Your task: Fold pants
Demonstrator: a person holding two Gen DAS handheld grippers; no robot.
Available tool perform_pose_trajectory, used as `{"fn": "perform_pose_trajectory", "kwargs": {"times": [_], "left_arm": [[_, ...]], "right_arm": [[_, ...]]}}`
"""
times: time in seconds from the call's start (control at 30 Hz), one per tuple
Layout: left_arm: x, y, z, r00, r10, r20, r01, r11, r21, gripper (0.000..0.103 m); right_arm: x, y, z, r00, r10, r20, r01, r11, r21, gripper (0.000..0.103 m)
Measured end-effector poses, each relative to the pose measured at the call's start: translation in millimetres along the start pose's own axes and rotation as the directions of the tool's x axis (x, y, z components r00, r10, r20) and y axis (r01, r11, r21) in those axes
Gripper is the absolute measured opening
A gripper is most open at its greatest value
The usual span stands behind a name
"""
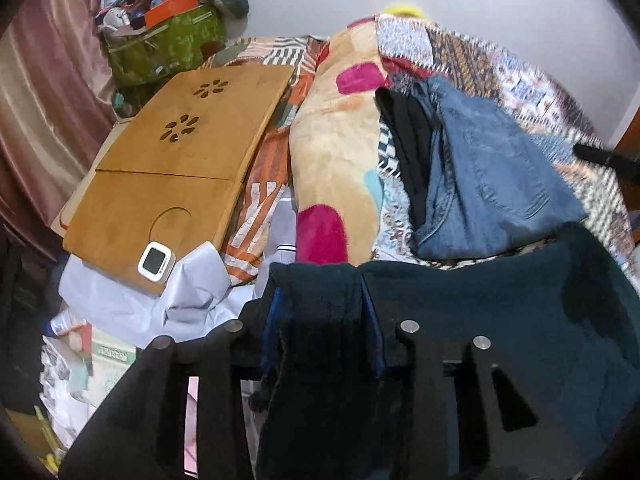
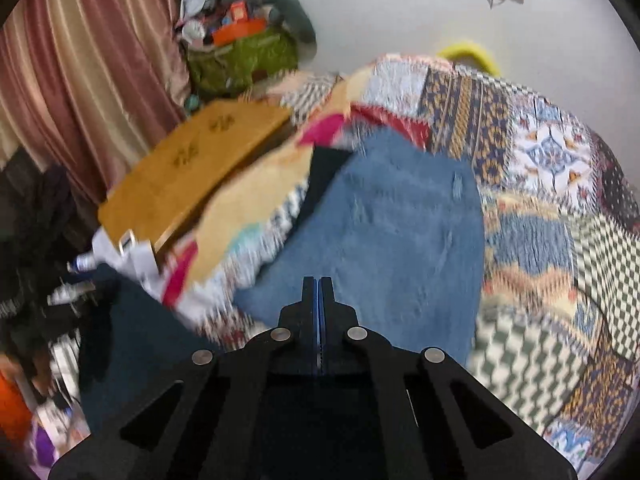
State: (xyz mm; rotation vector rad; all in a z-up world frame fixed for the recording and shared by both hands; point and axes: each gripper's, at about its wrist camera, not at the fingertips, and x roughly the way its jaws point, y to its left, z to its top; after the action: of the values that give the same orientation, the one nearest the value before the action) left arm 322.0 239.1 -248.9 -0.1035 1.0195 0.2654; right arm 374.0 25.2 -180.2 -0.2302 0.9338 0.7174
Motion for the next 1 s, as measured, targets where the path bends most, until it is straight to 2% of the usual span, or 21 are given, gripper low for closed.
{"fn": "perform_pose_trajectory", "kwargs": {"times": [0.1, 0.17, 0.2, 0.23, 0.3, 0.33, 0.37, 0.57, 0.67, 0.73, 0.8, 0.83, 0.9, 0.93, 1.0], "left_arm": [[19, -6, -2, 0.998, 0.025, -0.058, -0.023, 0.999, 0.034, 0.04], [23, -5, -7, 0.994, 0.028, -0.102, -0.024, 0.999, 0.035, 0.045], [19, -2, -10, 0.994, 0.034, -0.1, -0.031, 0.999, 0.029, 0.046], [14, 1, -13, 0.995, 0.039, -0.091, -0.037, 0.999, 0.02, 0.047], [-1, 13, -19, 0.997, 0.026, -0.067, -0.027, 1.0, -0.016, 0.052], [-7, 17, -22, 0.998, 0.012, -0.066, -0.014, 0.999, -0.033, 0.058], [-13, 22, -27, 0.997, -0.008, -0.071, 0.004, 0.999, -0.053, 0.063], [-28, 32, -66, 0.987, -0.072, -0.142, 0.059, 0.994, -0.094, 0.071], [-25, 35, -88, 0.979, -0.105, -0.173, 0.082, 0.988, -0.134, 0.077], [-14, 35, -105, 0.963, -0.146, -0.225, 0.109, 0.98, -0.169, 0.077], [-8, 32, -118, 0.954, -0.174, -0.243, 0.131, 0.974, -0.184, 0.069], [-7, 29, -121, 0.956, -0.171, -0.239, 0.131, 0.976, -0.171, 0.064], [-12, 18, -128, 0.973, -0.1, -0.207, 0.079, 0.991, -0.106, 0.064], [-14, 15, -130, 0.976, -0.077, -0.204, 0.06, 0.994, -0.087, 0.064], [-15, 11, -136, 0.98, -0.039, -0.196, 0.027, 0.998, -0.064, 0.065]], "right_arm": [[-5, 9, -1, 1.0, 0.004, -0.009, -0.004, 1.0, -0.019, 0.001], [-15, 11, -12, 1.0, -0.012, -0.024, 0.01, 0.999, -0.047, 0.007], [-22, 13, -22, 0.999, -0.032, -0.041, 0.029, 0.997, -0.069, 0.016], [-26, 12, -28, 0.998, -0.044, -0.048, 0.04, 0.996, -0.077, 0.032], [-42, 9, -45, 0.997, -0.073, -0.038, 0.07, 0.994, -0.084, 0.05], [-51, 7, -55, 0.996, -0.088, -0.033, 0.084, 0.993, -0.086, 0.054], [-58, 5, -62, 0.994, -0.098, -0.039, 0.095, 0.992, -0.088, 0.054], [-100, -12, -107, 0.987, -0.144, -0.072, 0.143, 0.99, -0.017, 0.055], [-113, -18, -133, 0.987, -0.142, -0.075, 0.145, 0.989, 0.04, 0.063], [-117, -20, -151, 0.986, -0.144, -0.085, 0.15, 0.986, 0.07, 0.067], [-114, -20, -170, 0.984, -0.132, -0.117, 0.144, 0.985, 0.096, 0.067], [-113, -20, -180, 0.984, -0.124, -0.131, 0.138, 0.985, 0.108, 0.067], [-103, -19, -201, 0.977, -0.103, -0.185, 0.128, 0.984, 0.126, 0.067], [-100, -18, -211, 0.974, -0.099, -0.203, 0.128, 0.983, 0.135, 0.067], [-107, -16, -227, 0.982, -0.112, -0.151, 0.136, 0.978, 0.16, 0.071]]}}
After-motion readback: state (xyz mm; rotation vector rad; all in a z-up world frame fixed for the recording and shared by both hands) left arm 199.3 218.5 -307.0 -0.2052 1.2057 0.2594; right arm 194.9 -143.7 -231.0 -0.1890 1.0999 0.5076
